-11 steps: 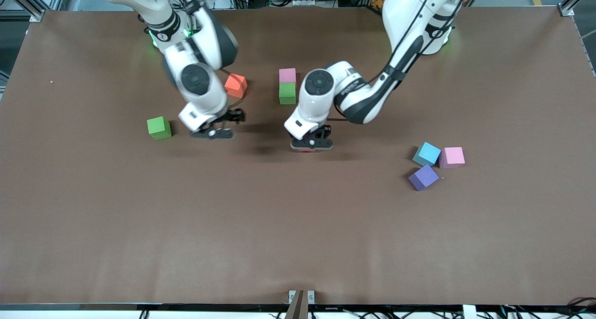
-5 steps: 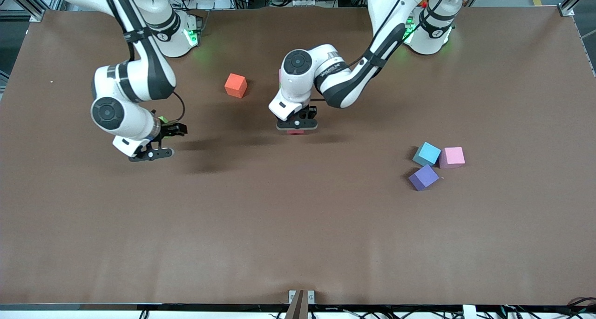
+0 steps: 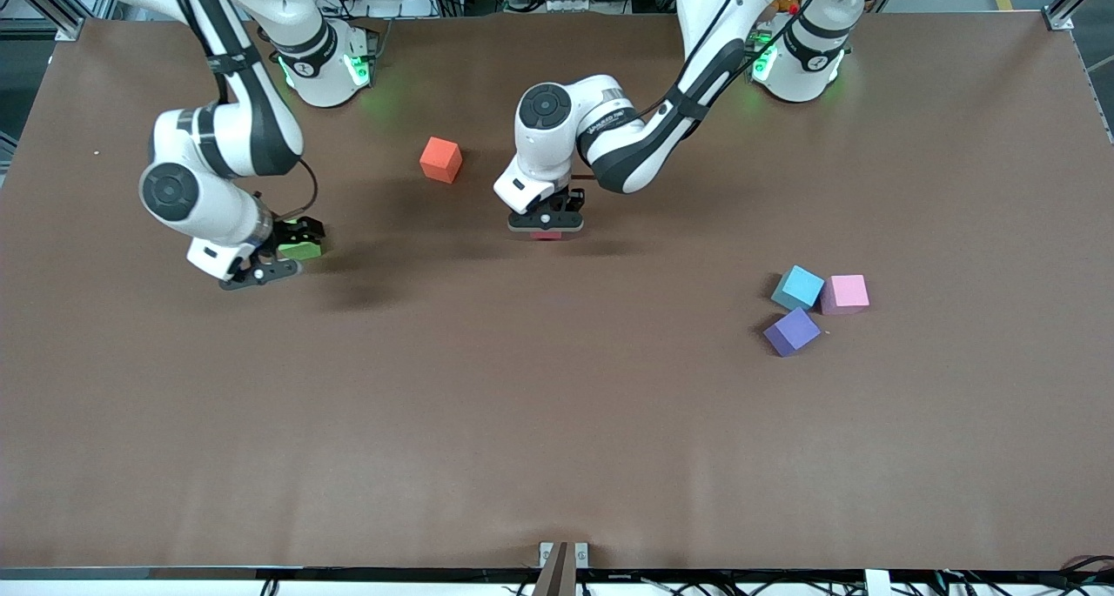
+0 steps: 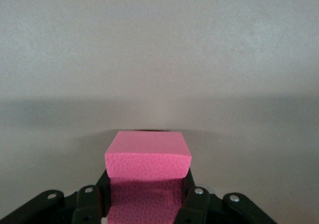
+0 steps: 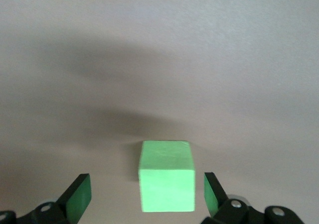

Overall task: Arrange blocks into number 1
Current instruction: 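Place the red block below green with the left gripper while the right grasps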

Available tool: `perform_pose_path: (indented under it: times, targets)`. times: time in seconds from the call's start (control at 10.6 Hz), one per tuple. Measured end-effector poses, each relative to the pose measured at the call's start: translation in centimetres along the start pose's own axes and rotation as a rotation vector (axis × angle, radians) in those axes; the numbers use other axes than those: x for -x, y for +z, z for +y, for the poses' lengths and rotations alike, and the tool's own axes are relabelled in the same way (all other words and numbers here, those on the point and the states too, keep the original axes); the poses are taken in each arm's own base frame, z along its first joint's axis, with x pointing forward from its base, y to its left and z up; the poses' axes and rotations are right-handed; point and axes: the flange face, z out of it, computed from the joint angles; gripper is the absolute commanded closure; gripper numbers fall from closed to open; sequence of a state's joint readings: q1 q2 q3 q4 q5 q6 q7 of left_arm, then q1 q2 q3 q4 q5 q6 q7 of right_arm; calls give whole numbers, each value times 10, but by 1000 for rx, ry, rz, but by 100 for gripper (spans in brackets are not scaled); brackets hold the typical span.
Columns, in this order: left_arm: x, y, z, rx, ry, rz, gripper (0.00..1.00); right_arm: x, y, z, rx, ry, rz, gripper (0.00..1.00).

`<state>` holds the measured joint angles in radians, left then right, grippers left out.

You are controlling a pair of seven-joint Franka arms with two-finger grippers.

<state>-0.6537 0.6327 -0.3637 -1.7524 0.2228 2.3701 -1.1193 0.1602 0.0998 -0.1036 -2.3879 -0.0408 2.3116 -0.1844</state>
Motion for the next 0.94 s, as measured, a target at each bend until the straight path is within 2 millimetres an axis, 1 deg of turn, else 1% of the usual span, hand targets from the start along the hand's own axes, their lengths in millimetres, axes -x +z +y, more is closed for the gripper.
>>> perform_pose_path:
  times: [0.19,0.38,0.47,0.94]
  targets:
    - [7,2,4,-1,1,-8,100,25,25,14,-2,-22,34,0]
    - [14,6,7,-1,3,-19,100,39,37,24,-14,-24,13,0]
    - [16,7,8,-2,-1,-22,100,42,41,24,-16,-25,6,0]
    - [26,14,13,-9,-18,-30,100,47,48,18,-15,-34,12,0]
